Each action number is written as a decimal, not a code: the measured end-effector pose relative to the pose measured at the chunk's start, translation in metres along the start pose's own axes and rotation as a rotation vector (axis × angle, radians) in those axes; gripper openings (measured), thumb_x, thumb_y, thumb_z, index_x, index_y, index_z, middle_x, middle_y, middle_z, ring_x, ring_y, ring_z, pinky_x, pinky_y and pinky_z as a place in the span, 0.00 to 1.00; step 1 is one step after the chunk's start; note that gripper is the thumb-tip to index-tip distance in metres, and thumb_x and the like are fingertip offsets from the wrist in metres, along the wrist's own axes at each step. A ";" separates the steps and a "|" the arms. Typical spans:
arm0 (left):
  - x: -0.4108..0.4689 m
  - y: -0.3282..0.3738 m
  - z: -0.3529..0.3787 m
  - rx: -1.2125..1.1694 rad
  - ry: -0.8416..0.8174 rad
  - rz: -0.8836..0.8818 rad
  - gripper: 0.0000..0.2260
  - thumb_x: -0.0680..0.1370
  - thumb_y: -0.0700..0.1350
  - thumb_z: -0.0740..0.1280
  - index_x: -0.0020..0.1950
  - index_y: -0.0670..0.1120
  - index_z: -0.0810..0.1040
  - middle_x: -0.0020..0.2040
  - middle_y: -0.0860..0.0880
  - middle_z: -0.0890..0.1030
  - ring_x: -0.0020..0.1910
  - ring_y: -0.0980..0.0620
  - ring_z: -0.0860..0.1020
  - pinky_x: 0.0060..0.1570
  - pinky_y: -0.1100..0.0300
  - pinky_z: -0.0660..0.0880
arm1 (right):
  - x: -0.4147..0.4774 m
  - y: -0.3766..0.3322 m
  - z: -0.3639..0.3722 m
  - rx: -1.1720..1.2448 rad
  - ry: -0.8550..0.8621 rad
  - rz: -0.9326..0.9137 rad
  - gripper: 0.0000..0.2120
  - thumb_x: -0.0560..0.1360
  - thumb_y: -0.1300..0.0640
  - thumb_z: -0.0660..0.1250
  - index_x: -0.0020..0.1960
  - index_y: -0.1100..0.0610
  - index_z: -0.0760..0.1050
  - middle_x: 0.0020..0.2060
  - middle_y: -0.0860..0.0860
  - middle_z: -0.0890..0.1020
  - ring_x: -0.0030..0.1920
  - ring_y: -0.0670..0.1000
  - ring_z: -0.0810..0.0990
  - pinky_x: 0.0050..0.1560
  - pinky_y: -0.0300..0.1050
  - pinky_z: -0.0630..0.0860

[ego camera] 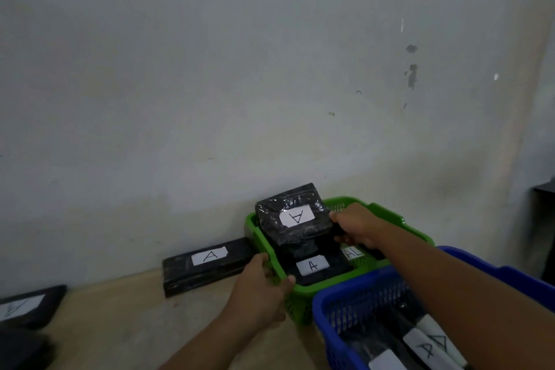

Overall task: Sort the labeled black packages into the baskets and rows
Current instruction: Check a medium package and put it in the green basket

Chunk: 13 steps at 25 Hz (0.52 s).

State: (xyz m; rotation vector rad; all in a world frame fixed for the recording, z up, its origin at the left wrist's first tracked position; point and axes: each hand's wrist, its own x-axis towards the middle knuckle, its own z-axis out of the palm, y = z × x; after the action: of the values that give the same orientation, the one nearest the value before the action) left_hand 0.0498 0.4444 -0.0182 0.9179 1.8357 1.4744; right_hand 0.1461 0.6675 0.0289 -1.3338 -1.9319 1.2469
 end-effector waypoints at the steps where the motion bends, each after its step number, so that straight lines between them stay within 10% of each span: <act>1: 0.000 0.000 0.000 -0.009 -0.008 -0.014 0.23 0.75 0.43 0.71 0.67 0.49 0.67 0.64 0.46 0.76 0.53 0.44 0.80 0.32 0.53 0.81 | 0.001 -0.004 0.000 -0.063 0.019 -0.014 0.10 0.81 0.62 0.61 0.41 0.64 0.72 0.32 0.59 0.79 0.21 0.50 0.75 0.20 0.36 0.66; 6: -0.007 0.006 0.001 0.001 -0.004 -0.007 0.13 0.76 0.42 0.70 0.46 0.56 0.68 0.59 0.48 0.76 0.51 0.45 0.81 0.31 0.54 0.81 | 0.004 -0.013 0.007 -0.372 0.036 -0.018 0.12 0.78 0.63 0.62 0.36 0.63 0.73 0.27 0.57 0.76 0.15 0.48 0.71 0.20 0.36 0.66; 13: -0.007 0.006 0.001 0.063 0.007 0.087 0.13 0.77 0.44 0.69 0.43 0.58 0.66 0.53 0.52 0.77 0.50 0.45 0.81 0.35 0.50 0.82 | 0.013 0.000 0.022 -0.498 0.150 -0.092 0.17 0.81 0.51 0.60 0.47 0.65 0.77 0.36 0.56 0.80 0.28 0.49 0.77 0.36 0.45 0.79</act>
State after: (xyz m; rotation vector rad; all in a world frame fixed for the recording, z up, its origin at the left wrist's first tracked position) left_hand 0.0558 0.4399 -0.0122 1.0360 1.8785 1.4807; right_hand 0.1240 0.6702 0.0170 -1.4969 -2.2487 0.6174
